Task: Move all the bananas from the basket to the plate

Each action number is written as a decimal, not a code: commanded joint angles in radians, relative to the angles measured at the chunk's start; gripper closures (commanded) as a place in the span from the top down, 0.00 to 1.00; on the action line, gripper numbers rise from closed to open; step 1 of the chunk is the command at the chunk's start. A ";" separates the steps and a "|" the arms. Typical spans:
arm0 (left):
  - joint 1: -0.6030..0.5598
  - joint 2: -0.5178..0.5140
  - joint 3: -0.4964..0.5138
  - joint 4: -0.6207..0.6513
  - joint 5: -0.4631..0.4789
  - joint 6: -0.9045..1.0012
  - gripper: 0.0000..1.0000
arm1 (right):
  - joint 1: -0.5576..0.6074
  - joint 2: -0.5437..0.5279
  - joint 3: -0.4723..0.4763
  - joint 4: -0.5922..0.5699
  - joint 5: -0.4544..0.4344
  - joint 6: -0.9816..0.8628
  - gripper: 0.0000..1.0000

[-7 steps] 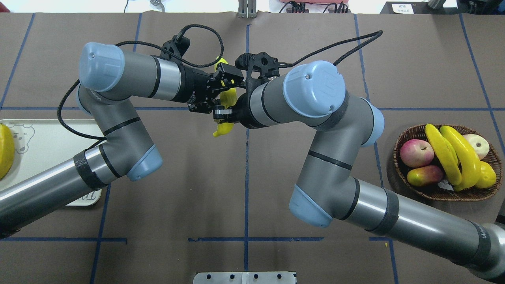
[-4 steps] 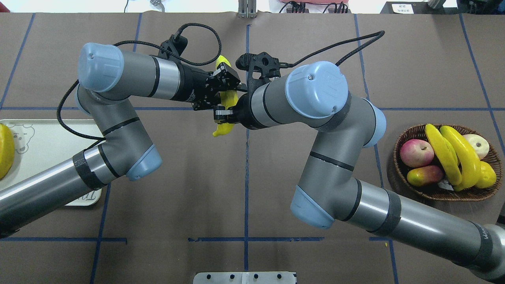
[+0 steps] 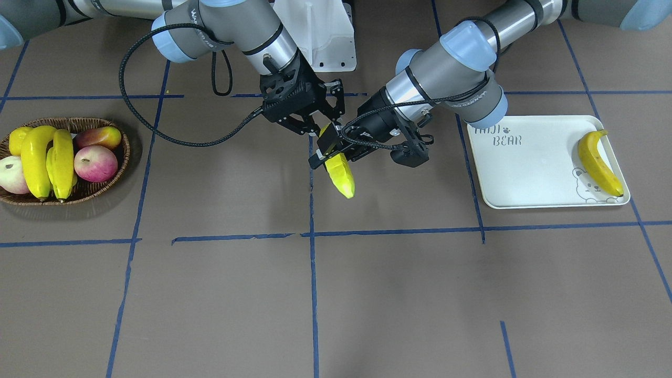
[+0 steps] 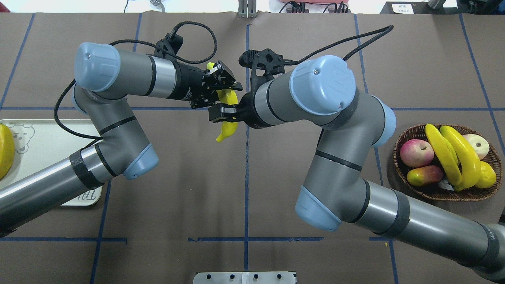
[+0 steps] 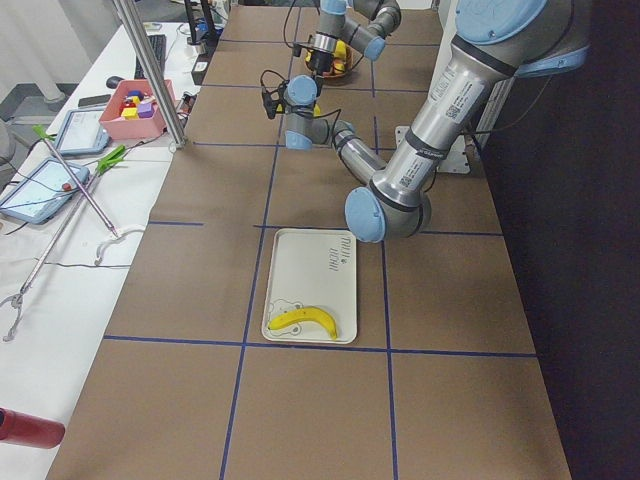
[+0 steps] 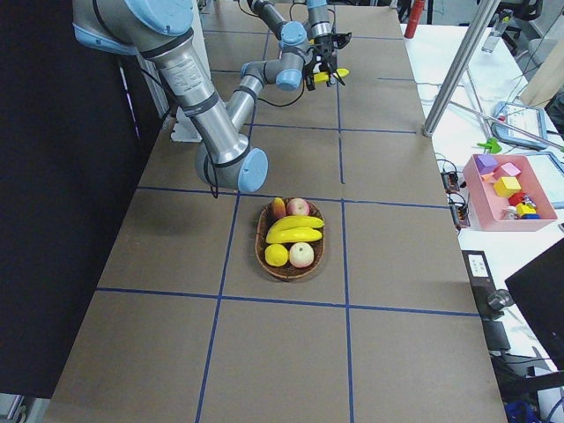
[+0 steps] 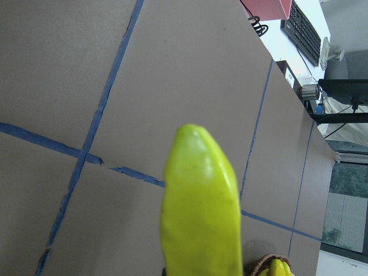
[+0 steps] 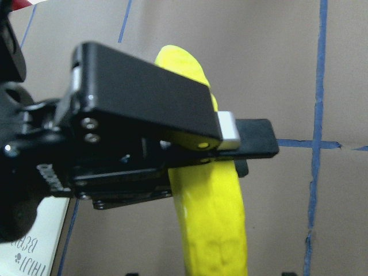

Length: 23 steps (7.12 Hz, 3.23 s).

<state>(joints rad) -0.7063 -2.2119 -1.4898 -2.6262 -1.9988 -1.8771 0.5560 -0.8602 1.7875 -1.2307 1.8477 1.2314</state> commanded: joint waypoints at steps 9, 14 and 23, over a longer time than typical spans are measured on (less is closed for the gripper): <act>-0.331 0.621 0.084 0.038 -0.270 0.461 0.00 | 0.323 -0.371 0.167 -0.391 0.223 -0.583 1.00; -0.471 0.653 0.177 0.037 -0.332 0.714 1.00 | 0.361 -0.451 0.199 -0.389 0.225 -0.667 1.00; -0.573 0.557 0.134 0.032 -0.488 0.714 1.00 | 0.403 -1.022 0.242 0.155 0.222 -0.724 0.60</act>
<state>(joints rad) -1.2793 -1.6551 -1.3547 -2.5928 -2.4856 -1.1616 0.9446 -1.8497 2.0473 -1.1128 2.0629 0.5068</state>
